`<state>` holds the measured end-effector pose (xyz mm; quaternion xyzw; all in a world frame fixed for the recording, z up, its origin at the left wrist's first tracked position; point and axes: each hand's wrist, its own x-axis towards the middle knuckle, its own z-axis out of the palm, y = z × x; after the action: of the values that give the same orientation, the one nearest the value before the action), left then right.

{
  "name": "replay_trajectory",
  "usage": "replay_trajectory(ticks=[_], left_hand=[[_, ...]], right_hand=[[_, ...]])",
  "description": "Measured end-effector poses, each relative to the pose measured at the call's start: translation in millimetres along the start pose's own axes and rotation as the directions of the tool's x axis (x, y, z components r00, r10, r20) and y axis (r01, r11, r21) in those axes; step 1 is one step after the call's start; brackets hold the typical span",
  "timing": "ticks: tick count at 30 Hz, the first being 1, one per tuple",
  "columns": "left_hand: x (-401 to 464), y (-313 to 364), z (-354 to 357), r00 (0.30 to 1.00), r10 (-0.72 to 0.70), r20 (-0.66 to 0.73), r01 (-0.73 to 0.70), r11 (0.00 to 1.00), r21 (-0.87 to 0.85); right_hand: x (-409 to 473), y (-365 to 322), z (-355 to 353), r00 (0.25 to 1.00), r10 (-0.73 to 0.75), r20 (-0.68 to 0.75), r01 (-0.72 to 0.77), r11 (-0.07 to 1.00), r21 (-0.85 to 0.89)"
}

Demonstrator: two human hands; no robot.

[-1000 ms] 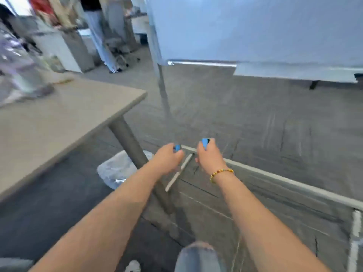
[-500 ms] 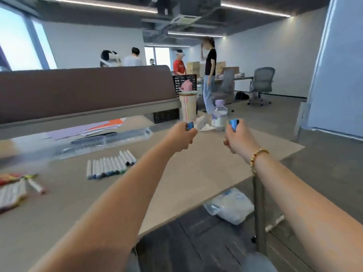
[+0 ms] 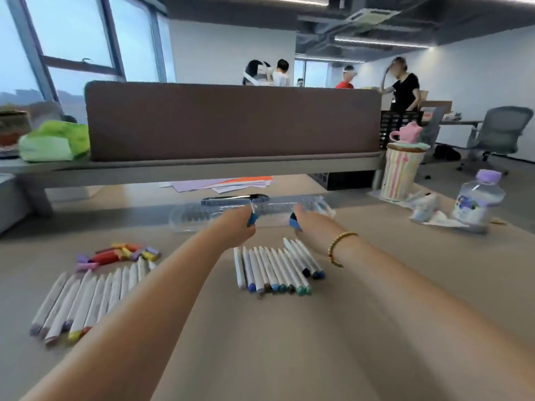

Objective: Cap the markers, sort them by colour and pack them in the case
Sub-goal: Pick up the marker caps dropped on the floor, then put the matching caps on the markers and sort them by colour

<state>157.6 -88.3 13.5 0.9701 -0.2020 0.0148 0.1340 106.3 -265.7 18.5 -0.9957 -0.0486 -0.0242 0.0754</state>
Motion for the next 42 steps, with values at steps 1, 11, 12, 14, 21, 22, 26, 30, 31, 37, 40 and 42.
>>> replay_trajectory(ticks=[1,11,12,14,21,22,26,30,31,37,40,42], left_hand=[[7.9,-5.7,0.6,1.0,0.01,0.023,-0.011,0.999,0.038],[54.3,-24.7,17.2,0.973,0.044,0.227,-0.088,0.979,0.185],[55.9,-24.9,18.8,0.971,0.051,0.233,-0.096,0.977,0.188],[59.3,-25.7,22.2,0.969,0.064,0.238,-0.108,0.978,0.176],[61.3,-22.6,24.9,0.963,0.068,0.259,-0.11,0.982,0.152],[60.6,-22.4,24.9,0.965,0.064,0.256,-0.103,0.985,0.141],[57.1,-23.0,23.8,0.97,0.041,0.241,-0.059,0.996,0.066],[53.4,-26.0,20.0,0.973,0.02,0.232,-0.017,1.0,-0.018],[51.8,-26.6,19.5,0.974,0.018,0.226,-0.011,1.0,-0.029],[26.1,-31.4,15.4,0.994,-0.003,0.113,0.016,0.993,-0.113],[-2.8,-37.0,7.3,0.999,-0.043,-0.012,0.04,0.978,-0.206],[-27.6,-46.1,3.3,0.99,-0.091,-0.106,0.062,0.965,-0.255]], right_hand=[[12.2,-1.3,0.5,0.999,-0.041,0.03,0.044,0.991,-0.127],[89.7,-21.5,12.8,0.944,-0.13,0.304,0.253,0.875,-0.412],[93.5,-22.2,17.6,0.94,-0.138,0.313,0.264,0.875,-0.405],[98.9,-21.9,24.2,0.935,-0.155,0.318,0.285,0.863,-0.417],[100.1,-14.6,28.1,0.95,-0.154,0.272,0.252,0.892,-0.376],[99.4,-15.0,27.7,0.951,-0.142,0.276,0.241,0.898,-0.369],[96.4,-14.2,24.2,0.955,-0.141,0.26,0.217,0.932,-0.291],[90.6,-11.2,20.1,0.961,-0.111,0.252,0.17,0.96,-0.223],[89.1,-9.7,19.4,0.964,-0.105,0.244,0.16,0.963,-0.216],[68.0,-12.2,15.3,0.99,-0.09,0.107,0.106,0.984,-0.146],[51.4,-31.9,14.0,0.99,-0.127,-0.06,0.125,0.992,-0.021],[37.1,-55.8,16.4,0.973,-0.146,-0.177,0.165,0.981,0.103]])
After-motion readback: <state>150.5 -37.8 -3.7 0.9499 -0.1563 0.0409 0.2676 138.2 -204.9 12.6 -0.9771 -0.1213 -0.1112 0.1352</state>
